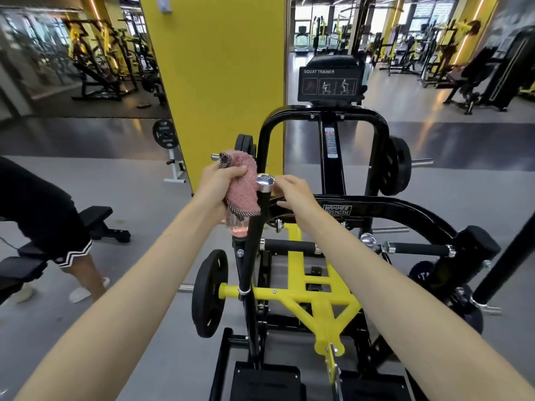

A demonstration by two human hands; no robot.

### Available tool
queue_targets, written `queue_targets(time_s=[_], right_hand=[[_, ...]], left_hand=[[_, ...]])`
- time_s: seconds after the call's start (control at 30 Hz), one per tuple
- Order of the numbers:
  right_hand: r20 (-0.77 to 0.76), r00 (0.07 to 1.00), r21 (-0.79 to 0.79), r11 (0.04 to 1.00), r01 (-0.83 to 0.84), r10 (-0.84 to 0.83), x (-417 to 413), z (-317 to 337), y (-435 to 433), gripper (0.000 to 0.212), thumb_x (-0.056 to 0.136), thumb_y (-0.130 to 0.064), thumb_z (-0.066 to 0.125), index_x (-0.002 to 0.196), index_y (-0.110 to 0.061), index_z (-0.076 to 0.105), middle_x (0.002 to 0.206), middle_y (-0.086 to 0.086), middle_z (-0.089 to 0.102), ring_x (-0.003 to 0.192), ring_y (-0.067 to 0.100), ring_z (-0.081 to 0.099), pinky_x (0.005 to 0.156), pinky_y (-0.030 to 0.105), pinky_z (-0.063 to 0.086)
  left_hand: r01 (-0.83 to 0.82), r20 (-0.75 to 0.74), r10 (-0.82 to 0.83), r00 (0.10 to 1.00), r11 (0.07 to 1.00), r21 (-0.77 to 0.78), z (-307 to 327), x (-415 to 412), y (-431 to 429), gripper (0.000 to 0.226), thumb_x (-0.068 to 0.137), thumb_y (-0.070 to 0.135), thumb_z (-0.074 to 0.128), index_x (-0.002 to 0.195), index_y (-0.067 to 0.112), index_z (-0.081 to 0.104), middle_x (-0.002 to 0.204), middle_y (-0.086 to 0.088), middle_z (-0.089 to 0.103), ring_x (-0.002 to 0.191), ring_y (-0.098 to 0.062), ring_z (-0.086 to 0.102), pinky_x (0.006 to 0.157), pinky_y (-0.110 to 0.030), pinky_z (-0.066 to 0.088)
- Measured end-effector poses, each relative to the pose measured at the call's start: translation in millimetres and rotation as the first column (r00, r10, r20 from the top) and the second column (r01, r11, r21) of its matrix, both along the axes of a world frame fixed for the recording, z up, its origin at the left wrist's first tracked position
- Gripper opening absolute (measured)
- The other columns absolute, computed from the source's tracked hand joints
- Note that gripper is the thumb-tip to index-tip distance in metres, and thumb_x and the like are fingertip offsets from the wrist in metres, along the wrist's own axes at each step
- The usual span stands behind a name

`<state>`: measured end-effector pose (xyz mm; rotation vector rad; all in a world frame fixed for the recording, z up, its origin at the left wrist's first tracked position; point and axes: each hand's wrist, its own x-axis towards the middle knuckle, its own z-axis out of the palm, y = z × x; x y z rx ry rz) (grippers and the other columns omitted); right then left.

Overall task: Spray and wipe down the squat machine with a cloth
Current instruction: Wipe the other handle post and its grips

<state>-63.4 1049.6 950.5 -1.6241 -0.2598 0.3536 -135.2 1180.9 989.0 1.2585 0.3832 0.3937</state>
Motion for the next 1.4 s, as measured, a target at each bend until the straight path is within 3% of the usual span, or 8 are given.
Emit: queue_targets(time_s=[0.33,0.43,0.53,0.7,0.9,1.03,1.17,1.4], right_hand=[[0.294,0.954,-0.129,0.992,-0.019,0.057,-17.2,18.3,28.9,0.020,0.095,-0.033,0.040,0.101,-0.026,0.058,0.104,-0.003,0.057,0.102,0.019,0.048,0.087,0.035,0.040],[0.310,0.950,-0.094,0.995,-0.019,0.047,-25.6,18.0,30.8,0.035,0.100,-0.022,0.034,0.122,-0.016,0.060,0.115,0.001,0.060,0.104,0.013,0.048,0.093,0.033,0.039],[0.329,0.944,-0.083,0.997,-0.010,0.037,-24.2,16.3,28.2,0.037,0.100,-0.019,0.035,0.128,-0.012,0.058,0.122,0.020,0.062,0.112,0.031,0.055,0.100,0.041,0.041],[0.361,0.932,-0.039,0.999,-0.006,0.019,-24.0,11.3,30.2,0.036,0.100,-0.018,0.035,0.122,-0.011,0.062,0.112,0.023,0.063,0.107,0.033,0.054,0.093,0.042,0.043],[0.340,0.940,0.061,0.998,0.019,-0.039,-20.2,1.9,32.9,0.034,0.102,-0.016,0.036,0.118,-0.004,0.063,0.099,0.002,0.063,0.095,0.006,0.054,0.066,-0.004,0.037],[0.355,0.933,0.096,0.995,0.032,-0.065,-18.9,-0.8,32.2,0.032,0.101,-0.013,0.036,0.111,-0.001,0.064,0.094,0.006,0.065,0.079,-0.012,0.058,0.066,-0.002,0.038],[0.340,0.936,0.095,0.994,0.057,-0.086,-14.7,-4.6,36.1,0.030,0.101,-0.015,0.036,0.100,-0.009,0.065,0.088,0.007,0.068,0.089,0.010,0.062,0.074,0.009,0.040],[0.389,0.916,0.052,0.995,0.085,-0.098,-11.3,-7.7,37.8,0.033,0.102,-0.019,0.034,0.100,-0.007,0.065,0.087,0.008,0.067,0.093,0.017,0.062,0.080,0.014,0.040]], left_hand=[[-0.235,0.086,0.220,0.972,0.873,0.428,-56.6,-2.4,-26.3,0.042,0.089,-0.006,0.048,0.084,0.031,0.065,0.113,-0.012,0.066,0.088,-0.017,0.062,0.068,-0.021,0.052],[-0.220,0.038,0.241,0.970,0.794,0.567,-77.2,-0.5,-18.4,0.041,0.086,-0.009,0.045,0.103,0.020,0.067,0.103,-0.005,0.064,0.096,-0.020,0.061,0.084,-0.033,0.052],[-0.179,-0.032,0.263,0.964,0.736,0.652,-101.5,-4.7,-15.5,0.037,0.086,-0.012,0.044,0.109,0.008,0.066,0.098,-0.003,0.060,0.094,-0.017,0.056,0.075,-0.016,0.043],[-0.097,-0.151,0.259,0.954,0.742,0.663,-146.9,-6.3,-4.2,0.036,0.086,-0.011,0.043,0.106,0.009,0.066,0.096,-0.003,0.061,0.090,-0.018,0.056,0.065,-0.015,0.038],[-0.010,-0.239,0.220,0.946,0.756,0.654,-192.9,-6.9,7.8,0.041,0.082,-0.012,0.043,0.103,0.014,0.067,0.098,-0.007,0.066,0.093,-0.023,0.060,0.075,-0.026,0.042],[0.043,-0.314,0.207,0.926,0.771,0.636,-217.0,-14.8,9.8,0.039,0.087,-0.009,0.043,0.110,0.014,0.066,0.102,-0.008,0.066,0.093,-0.021,0.059,0.075,-0.025,0.041],[0.102,-0.374,0.203,0.905,0.749,0.655,-236.6,-21.2,13.1,0.038,0.091,-0.010,0.043,0.121,0.004,0.061,0.106,-0.004,0.059,0.098,-0.017,0.054,0.084,-0.023,0.038],[0.356,-0.561,0.165,0.811,0.621,0.698,-283.5,-16.2,30.0,0.016,0.090,0.003,0.047,0.093,0.016,0.056,0.088,-0.009,0.063,0.081,-0.028,0.063,0.072,-0.038,0.054]])
